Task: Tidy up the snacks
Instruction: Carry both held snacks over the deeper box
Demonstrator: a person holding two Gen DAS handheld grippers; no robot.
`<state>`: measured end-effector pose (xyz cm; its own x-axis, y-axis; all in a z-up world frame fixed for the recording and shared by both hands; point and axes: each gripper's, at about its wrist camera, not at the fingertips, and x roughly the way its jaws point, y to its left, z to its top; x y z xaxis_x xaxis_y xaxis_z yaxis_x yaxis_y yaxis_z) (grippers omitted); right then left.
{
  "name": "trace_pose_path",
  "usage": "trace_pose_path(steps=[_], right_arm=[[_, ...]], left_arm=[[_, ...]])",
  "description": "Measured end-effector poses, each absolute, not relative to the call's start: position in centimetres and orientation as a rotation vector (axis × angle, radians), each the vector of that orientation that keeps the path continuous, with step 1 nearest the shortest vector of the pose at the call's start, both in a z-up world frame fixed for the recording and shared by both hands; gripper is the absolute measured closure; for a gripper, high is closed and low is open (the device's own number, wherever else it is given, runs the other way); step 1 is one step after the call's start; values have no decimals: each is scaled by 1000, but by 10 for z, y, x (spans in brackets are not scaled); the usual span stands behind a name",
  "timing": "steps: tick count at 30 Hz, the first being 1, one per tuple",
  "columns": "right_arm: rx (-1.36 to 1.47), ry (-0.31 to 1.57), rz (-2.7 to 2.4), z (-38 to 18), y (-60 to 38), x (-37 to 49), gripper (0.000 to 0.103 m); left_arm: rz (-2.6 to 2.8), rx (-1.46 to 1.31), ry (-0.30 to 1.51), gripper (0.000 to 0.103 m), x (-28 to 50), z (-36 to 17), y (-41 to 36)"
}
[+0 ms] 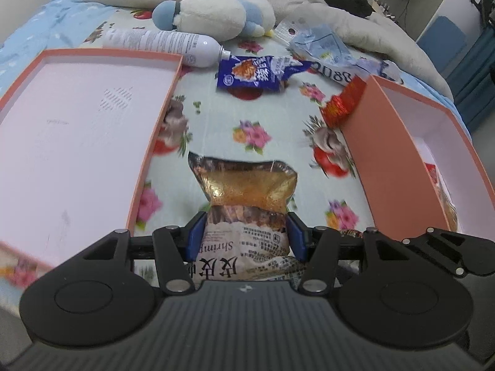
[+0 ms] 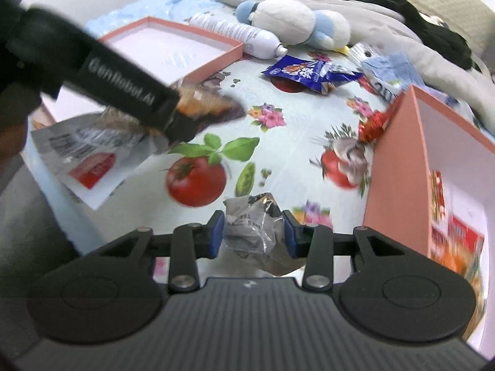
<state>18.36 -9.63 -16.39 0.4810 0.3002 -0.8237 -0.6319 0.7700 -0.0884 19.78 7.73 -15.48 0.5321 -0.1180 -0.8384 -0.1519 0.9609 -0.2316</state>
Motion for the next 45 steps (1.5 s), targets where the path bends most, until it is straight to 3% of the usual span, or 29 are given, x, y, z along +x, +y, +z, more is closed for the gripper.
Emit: trace_pose_path(steps=[28,45], right_arm=[[-199,666,384,-50,-183,66,63],[-142,641,278,-36,-234,79,63]], left_arm=[[-77,-381,824,46,54,-67,26],[-205,-348,808,46,95,-50,-36]])
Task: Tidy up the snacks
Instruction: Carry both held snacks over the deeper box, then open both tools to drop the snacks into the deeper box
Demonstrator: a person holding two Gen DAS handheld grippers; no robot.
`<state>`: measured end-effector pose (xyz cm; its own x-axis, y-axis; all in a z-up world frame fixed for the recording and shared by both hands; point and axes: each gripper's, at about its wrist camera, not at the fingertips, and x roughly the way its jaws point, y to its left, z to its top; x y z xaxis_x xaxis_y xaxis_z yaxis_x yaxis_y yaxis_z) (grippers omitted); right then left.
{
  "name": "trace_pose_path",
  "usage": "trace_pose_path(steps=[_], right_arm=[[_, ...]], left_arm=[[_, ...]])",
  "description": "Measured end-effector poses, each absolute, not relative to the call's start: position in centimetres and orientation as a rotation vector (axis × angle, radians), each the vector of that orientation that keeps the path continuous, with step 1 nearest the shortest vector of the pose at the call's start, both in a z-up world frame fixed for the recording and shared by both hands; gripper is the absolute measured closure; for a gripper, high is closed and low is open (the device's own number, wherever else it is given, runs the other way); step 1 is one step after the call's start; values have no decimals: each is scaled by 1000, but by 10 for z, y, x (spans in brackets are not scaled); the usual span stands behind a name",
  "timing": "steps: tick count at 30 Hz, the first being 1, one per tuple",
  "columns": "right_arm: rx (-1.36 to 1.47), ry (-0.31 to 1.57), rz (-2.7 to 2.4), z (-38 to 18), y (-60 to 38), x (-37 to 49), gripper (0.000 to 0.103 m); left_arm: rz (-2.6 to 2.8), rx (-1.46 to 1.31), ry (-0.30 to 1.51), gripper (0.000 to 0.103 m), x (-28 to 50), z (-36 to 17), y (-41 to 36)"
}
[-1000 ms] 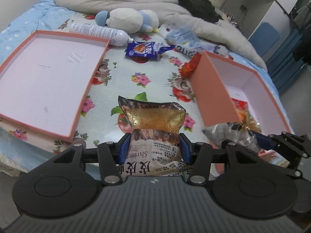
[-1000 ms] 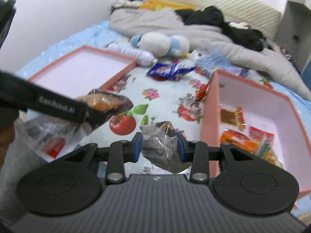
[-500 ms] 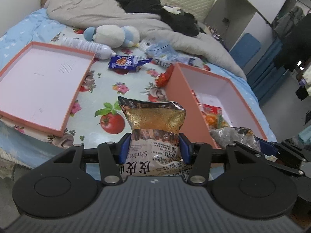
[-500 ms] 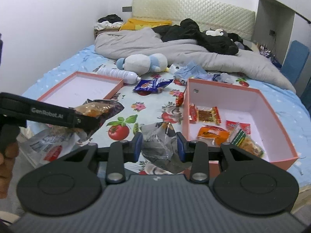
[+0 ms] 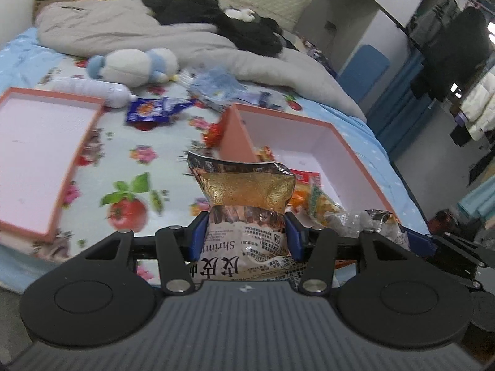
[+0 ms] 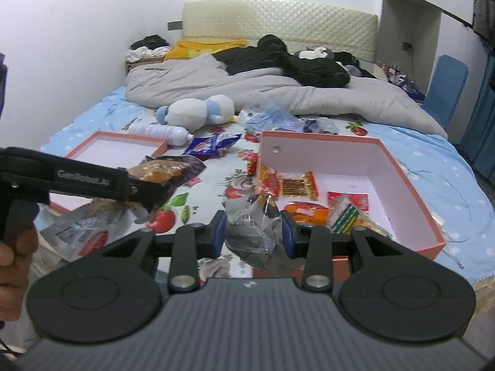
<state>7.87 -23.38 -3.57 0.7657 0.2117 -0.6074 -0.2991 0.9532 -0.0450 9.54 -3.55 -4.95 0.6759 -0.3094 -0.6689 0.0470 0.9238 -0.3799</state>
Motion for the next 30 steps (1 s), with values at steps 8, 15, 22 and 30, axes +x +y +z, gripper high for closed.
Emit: trace_pose_path(steps=[8,15,22,30], right_arm=[[-79,646,182,-41,-275,124,63],[-35,661,113,-56,-307,179,63],[-28,692,93,-77,-329,229,63],[-3,743,99,-105,-340,265,62]], left_arm=[[-299,-304,858,46,164,-54,-86],[-347,-253,905,46,237,-67,-127],[-365,-212,954,46,296,-90,-160],[-370,-188,1005,46,336,-117,-181]])
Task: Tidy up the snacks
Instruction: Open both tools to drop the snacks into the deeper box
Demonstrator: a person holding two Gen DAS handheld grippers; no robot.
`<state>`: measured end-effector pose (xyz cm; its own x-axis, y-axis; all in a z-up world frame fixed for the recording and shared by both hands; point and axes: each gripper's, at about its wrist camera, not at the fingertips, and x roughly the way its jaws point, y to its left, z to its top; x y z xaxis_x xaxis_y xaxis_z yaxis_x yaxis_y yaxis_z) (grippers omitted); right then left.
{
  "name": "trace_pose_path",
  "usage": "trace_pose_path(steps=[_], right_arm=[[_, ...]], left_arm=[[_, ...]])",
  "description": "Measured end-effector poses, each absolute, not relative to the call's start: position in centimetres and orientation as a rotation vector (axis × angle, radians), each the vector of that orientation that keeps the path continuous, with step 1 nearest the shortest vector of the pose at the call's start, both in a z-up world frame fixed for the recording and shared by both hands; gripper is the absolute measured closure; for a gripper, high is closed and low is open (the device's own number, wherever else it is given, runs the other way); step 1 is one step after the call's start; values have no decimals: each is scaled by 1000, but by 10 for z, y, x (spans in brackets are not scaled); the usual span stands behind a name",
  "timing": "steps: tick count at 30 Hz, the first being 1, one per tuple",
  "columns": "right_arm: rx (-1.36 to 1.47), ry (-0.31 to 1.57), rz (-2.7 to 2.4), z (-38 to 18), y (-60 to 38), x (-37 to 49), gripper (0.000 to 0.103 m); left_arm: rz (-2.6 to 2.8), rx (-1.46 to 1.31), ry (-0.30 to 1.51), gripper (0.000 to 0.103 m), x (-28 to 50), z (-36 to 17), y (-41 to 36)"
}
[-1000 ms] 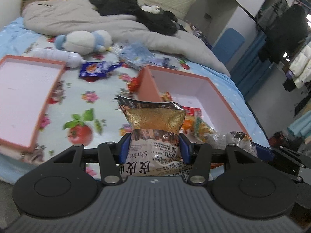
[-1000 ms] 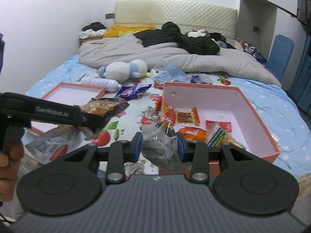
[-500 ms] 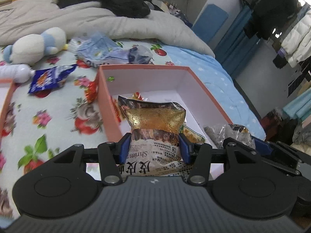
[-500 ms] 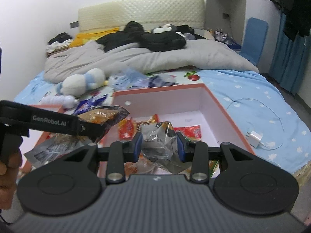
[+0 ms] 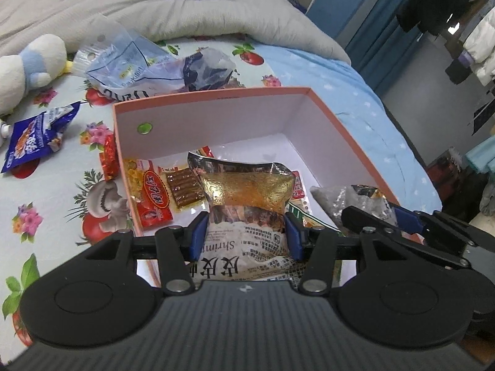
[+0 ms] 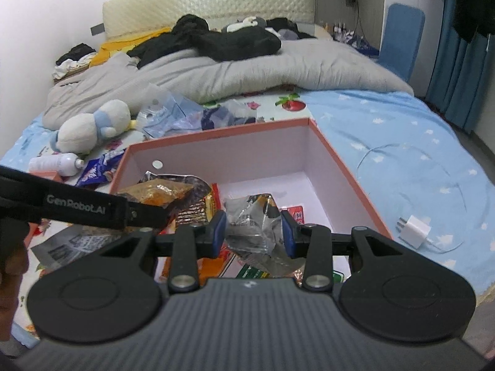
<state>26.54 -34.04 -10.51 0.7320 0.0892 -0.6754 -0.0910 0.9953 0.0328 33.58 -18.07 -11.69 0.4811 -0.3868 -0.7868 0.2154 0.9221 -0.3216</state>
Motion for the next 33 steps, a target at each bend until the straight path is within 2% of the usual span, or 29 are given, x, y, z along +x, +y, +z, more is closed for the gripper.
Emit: trace_pose_path(steps=[6,8,9,10,11,12,33], right_arm=[[12,777,107,-118,-342,275,57],[19,779,97,-117,-342,274,59],[26,782,94,-116,-343,274,56],[35,781,87,-113,-343,272,47],[42,775,81,-111,-343,270,38],[46,766,77,-108,-343,267,36],[34,621,130,-46,-288,144,36]], left_arm=[[-375,-170,1022,45,344,-124,-181],[-381,-173,1022,38,343,-122,-179],[-378,-174,1019,34,342,-120,-177],[-374,-171,1011,30,339,-117,-175],[-375,-168,996,29,336,-113,-173],[-380,-167,985,29,334,-109,-171],[-371,-213,799,29,187,-28,-94]])
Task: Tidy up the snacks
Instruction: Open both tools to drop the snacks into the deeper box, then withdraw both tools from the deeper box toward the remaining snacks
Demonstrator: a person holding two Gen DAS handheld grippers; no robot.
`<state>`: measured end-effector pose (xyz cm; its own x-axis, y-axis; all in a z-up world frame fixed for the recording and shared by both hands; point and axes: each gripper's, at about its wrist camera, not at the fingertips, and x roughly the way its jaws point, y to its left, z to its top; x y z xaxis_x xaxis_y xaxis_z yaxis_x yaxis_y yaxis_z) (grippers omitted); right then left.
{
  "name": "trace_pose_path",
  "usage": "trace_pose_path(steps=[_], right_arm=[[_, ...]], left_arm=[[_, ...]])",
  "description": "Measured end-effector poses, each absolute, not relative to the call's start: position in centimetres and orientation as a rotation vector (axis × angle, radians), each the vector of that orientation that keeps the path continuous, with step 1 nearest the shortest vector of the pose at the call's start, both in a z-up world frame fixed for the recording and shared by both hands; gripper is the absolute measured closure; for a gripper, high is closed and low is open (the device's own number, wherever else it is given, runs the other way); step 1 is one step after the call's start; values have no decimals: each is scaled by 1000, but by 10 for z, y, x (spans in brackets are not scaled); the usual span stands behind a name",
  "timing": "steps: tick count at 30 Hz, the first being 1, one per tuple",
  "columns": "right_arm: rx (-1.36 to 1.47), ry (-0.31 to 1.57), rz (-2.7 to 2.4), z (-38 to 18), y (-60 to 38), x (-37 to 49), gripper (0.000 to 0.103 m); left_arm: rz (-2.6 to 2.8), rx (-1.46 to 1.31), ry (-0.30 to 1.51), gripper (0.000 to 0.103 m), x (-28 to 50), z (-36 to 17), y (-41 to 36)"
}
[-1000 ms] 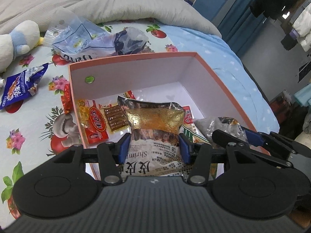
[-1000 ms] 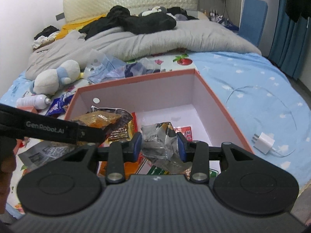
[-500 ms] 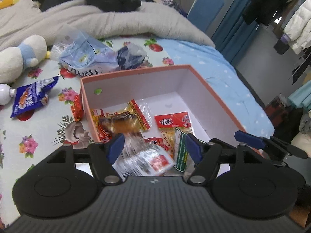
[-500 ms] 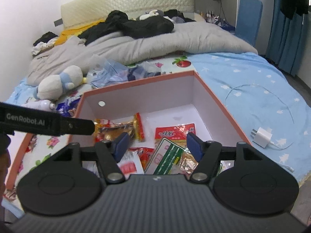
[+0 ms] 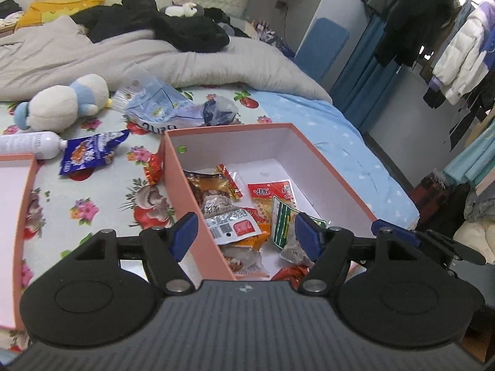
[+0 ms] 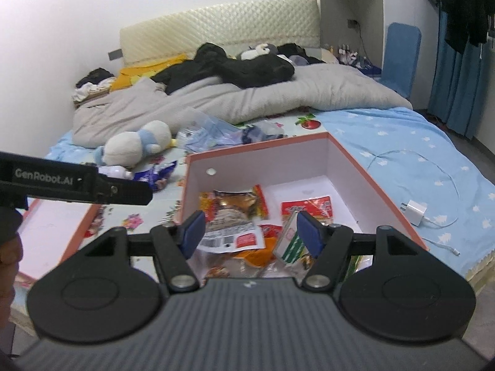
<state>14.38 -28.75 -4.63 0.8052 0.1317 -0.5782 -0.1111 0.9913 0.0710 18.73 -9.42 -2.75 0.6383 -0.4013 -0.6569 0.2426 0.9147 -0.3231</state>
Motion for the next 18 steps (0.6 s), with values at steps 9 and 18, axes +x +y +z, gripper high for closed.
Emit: trace_pose_path(steps=[9,18], right_arm=[[28,572,179,-37,-258,97,36],[32,535,239,-37,-228,74,36]], left_arm=[[-350,-231,724,29,120,-9,-61],[-288,-234,696,29,66,-10,-26]])
